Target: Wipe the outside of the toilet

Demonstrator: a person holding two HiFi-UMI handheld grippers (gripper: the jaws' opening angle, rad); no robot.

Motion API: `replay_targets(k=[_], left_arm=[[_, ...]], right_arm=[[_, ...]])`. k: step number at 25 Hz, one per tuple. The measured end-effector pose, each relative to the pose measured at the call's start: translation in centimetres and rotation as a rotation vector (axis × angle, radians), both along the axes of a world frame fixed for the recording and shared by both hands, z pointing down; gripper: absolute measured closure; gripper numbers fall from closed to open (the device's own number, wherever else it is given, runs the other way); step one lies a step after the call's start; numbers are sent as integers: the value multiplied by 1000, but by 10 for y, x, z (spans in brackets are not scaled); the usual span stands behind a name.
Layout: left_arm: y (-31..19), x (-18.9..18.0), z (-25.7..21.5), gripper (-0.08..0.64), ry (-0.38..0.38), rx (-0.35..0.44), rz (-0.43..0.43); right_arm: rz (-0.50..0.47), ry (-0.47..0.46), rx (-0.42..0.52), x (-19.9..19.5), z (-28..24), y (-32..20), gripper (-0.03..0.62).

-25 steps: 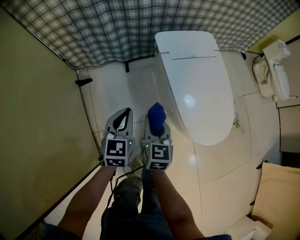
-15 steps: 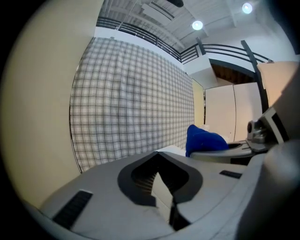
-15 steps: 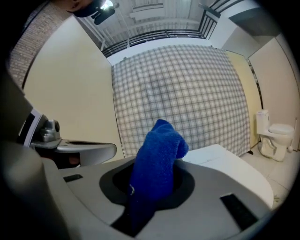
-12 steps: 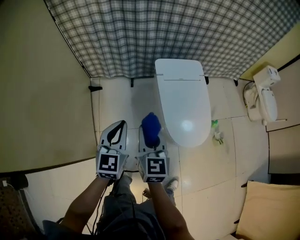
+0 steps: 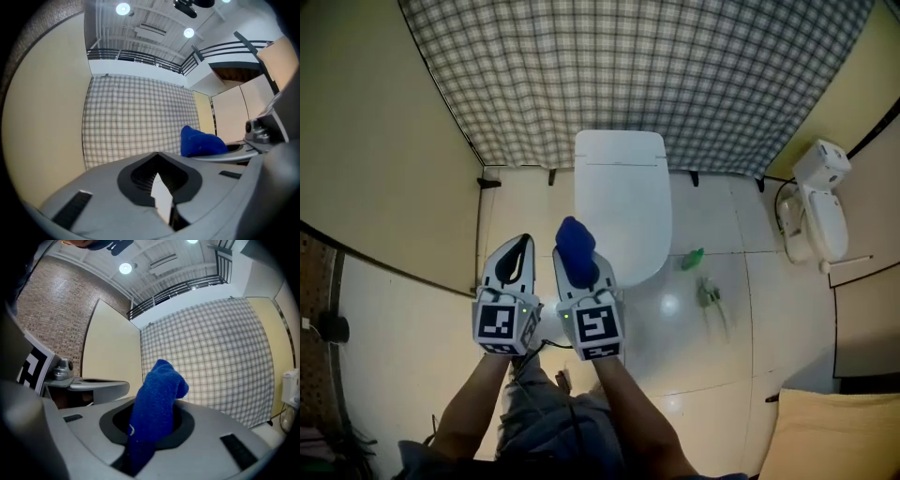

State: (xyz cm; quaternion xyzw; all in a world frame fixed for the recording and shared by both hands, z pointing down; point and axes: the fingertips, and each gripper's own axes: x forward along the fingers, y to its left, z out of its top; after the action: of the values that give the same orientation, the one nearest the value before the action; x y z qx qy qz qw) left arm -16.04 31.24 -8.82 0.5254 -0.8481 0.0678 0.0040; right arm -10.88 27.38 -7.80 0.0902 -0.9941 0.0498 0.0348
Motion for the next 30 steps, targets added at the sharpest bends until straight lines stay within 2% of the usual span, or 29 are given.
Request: replay_targets(k=[3,5,9,12,17,20,23,30], left_arm=[[-7,52,-28,543,-15,4,-13],[-1,74,-46,543,-20,7,-21],[11,101,-72,543,-31,37,-22],[16,123,-92,543,1,36,-4],[32,126,-102,543,8,16,42],[18,122,-123,543,12,19,57],[6,106,-151,543,32,-4,84],[29,127,-110,543,-4,67,105]], right_arm=[[-29,-18,-18,53,-29,-14,518],[-58,-26,10,76,-46,-14,520],[-103,-41,60,108,-74,-8,518],[-109,-72,72,119,-94,0,518],[-71,-93,85,117,-114,26,520],[-64,-71,98,112,-129,20,522],[-33,-52,72,96,-156,11,522],[11,-80,119,125,-111,32,522]])
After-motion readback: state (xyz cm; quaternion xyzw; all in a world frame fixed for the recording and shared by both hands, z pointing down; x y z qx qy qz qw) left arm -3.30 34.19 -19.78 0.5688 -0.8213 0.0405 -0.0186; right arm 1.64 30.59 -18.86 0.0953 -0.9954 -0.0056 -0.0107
